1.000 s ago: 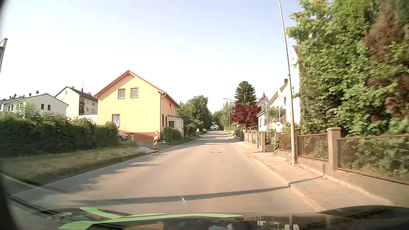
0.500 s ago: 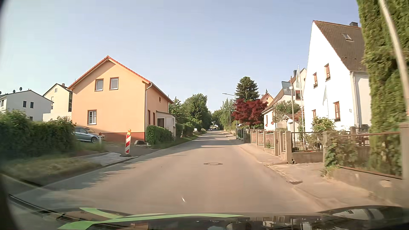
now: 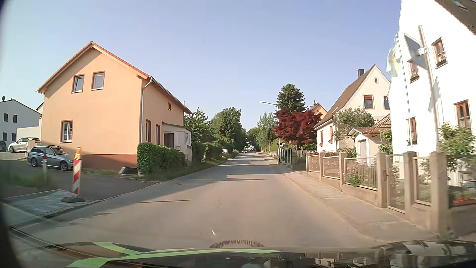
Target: Follow the waypoints while adhering to traffic rules and regulations
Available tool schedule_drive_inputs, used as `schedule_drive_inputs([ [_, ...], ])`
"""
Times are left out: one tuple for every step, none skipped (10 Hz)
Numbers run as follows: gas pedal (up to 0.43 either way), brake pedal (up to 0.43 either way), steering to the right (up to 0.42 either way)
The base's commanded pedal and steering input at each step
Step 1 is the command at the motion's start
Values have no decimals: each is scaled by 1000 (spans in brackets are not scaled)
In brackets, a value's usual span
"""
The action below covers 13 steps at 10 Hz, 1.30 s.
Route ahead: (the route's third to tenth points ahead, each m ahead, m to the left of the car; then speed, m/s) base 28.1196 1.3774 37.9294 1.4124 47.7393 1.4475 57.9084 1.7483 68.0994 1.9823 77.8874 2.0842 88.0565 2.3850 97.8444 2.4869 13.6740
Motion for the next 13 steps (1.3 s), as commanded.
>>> schedule_drive_inputs([
  [157, 0, -3],
  [157, 0, -2],
  [177, 0, -2],
  [177, 0, -2],
  [177, 0, -2],
  [177, 0, -2],
  [157, 0, -2],
  [98, 0, -2],
  [59, 0, -2],
  [59, 0, -2],
  [59, 0, -2],
  [59, 0, -2],
  [59, 0, -2],
])
